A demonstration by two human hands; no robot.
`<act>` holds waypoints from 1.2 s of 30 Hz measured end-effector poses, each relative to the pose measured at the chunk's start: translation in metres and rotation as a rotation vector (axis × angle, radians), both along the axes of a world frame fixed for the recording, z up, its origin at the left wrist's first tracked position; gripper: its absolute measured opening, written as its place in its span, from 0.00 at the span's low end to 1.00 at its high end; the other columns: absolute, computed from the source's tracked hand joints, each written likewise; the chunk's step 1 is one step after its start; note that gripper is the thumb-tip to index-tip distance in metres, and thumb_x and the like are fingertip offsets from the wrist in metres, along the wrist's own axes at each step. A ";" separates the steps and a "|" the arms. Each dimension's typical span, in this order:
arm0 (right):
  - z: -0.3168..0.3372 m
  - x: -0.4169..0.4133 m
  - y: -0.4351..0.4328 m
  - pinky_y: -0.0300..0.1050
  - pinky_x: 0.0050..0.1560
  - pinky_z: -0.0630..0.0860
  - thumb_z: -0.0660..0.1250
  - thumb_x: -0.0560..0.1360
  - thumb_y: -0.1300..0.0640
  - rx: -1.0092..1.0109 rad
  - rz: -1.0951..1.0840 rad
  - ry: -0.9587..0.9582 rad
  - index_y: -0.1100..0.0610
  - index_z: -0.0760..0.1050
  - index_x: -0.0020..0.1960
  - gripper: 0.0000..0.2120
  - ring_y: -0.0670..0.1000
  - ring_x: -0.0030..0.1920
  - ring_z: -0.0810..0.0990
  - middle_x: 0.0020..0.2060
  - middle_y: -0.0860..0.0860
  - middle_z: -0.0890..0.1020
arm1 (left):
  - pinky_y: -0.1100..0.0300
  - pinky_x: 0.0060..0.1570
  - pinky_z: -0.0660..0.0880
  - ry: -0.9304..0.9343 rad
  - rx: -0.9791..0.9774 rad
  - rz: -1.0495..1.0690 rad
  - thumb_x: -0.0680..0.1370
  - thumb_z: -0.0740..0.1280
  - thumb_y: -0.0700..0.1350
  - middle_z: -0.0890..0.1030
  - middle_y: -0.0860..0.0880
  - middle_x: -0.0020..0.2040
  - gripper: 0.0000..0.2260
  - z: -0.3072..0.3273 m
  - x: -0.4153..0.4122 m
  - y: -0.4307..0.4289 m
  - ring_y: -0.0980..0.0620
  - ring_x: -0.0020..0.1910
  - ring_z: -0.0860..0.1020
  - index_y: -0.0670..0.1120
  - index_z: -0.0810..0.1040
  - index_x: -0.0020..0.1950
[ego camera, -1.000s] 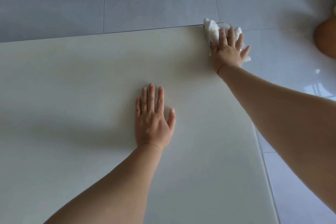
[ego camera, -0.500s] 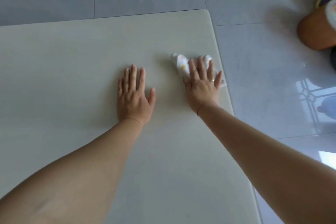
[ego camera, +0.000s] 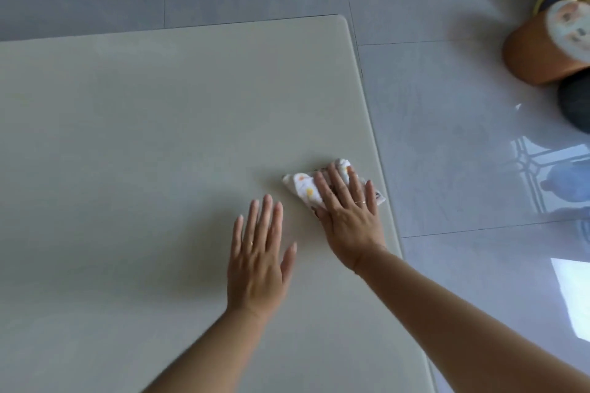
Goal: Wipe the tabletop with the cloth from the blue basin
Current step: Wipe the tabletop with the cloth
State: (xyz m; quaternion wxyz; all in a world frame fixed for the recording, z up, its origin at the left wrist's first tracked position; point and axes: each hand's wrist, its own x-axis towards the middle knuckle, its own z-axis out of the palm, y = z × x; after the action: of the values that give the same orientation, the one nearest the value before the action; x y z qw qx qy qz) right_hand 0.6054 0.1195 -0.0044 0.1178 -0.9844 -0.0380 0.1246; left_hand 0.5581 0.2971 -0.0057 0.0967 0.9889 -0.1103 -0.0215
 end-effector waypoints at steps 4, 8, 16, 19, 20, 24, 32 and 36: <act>-0.002 -0.007 -0.031 0.52 0.72 0.34 0.46 0.81 0.43 0.006 -0.175 0.002 0.43 0.47 0.76 0.25 0.51 0.76 0.40 0.77 0.44 0.47 | 0.46 0.72 0.57 0.062 0.039 0.034 0.79 0.52 0.55 0.61 0.43 0.76 0.28 -0.009 -0.038 0.007 0.45 0.75 0.59 0.41 0.61 0.75; -0.003 -0.043 0.003 0.54 0.72 0.33 0.45 0.81 0.44 0.023 -0.366 0.003 0.44 0.45 0.76 0.25 0.51 0.76 0.38 0.77 0.45 0.45 | 0.46 0.73 0.56 0.087 0.038 0.052 0.78 0.53 0.55 0.59 0.44 0.77 0.29 -0.014 -0.039 0.010 0.47 0.76 0.57 0.42 0.60 0.76; 0.004 -0.095 -0.039 0.52 0.74 0.38 0.44 0.79 0.42 0.012 -0.114 0.020 0.42 0.49 0.76 0.25 0.49 0.76 0.42 0.75 0.41 0.46 | 0.48 0.73 0.56 0.048 0.012 0.065 0.77 0.55 0.53 0.60 0.44 0.76 0.29 -0.014 -0.040 0.009 0.46 0.76 0.58 0.41 0.62 0.75; 0.001 -0.103 -0.026 0.54 0.74 0.37 0.46 0.81 0.44 0.026 -0.402 0.037 0.43 0.46 0.76 0.25 0.48 0.75 0.37 0.76 0.43 0.44 | 0.47 0.73 0.56 0.037 0.012 0.065 0.77 0.55 0.53 0.61 0.43 0.76 0.29 -0.015 -0.041 0.009 0.46 0.76 0.58 0.41 0.62 0.75; 0.001 -0.113 -0.013 0.55 0.73 0.37 0.47 0.81 0.45 0.020 -0.437 0.033 0.44 0.47 0.76 0.25 0.51 0.76 0.39 0.77 0.45 0.45 | 0.47 0.73 0.56 0.030 0.007 0.064 0.77 0.55 0.53 0.61 0.43 0.76 0.29 -0.016 -0.040 0.009 0.46 0.76 0.59 0.41 0.62 0.75; 0.003 -0.165 0.011 0.58 0.73 0.43 0.49 0.79 0.48 0.005 -0.103 0.006 0.47 0.53 0.76 0.26 0.55 0.76 0.47 0.76 0.47 0.53 | 0.48 0.74 0.54 0.020 -0.012 0.048 0.76 0.55 0.53 0.61 0.42 0.76 0.29 -0.017 -0.041 0.010 0.45 0.76 0.58 0.41 0.62 0.75; 0.005 -0.182 -0.015 0.52 0.73 0.35 0.43 0.79 0.43 0.016 -0.481 0.057 0.44 0.46 0.76 0.26 0.50 0.76 0.38 0.77 0.45 0.46 | 0.48 0.74 0.52 0.048 -0.022 0.051 0.77 0.52 0.54 0.60 0.42 0.76 0.30 -0.016 -0.042 0.009 0.43 0.76 0.58 0.41 0.60 0.76; 0.006 -0.238 0.036 0.57 0.73 0.40 0.47 0.80 0.47 0.014 -0.227 0.035 0.45 0.47 0.77 0.26 0.53 0.77 0.42 0.76 0.45 0.48 | 0.47 0.75 0.50 0.067 -0.023 0.069 0.77 0.50 0.54 0.58 0.41 0.77 0.31 -0.010 -0.046 0.007 0.42 0.76 0.57 0.40 0.59 0.76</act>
State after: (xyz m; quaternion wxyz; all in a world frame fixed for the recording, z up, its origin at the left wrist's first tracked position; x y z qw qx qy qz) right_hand 0.3672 0.1552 0.0018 0.1388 -0.9792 0.0749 0.1275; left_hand 0.5121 0.3041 -0.0153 0.1124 0.9897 -0.0733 -0.0498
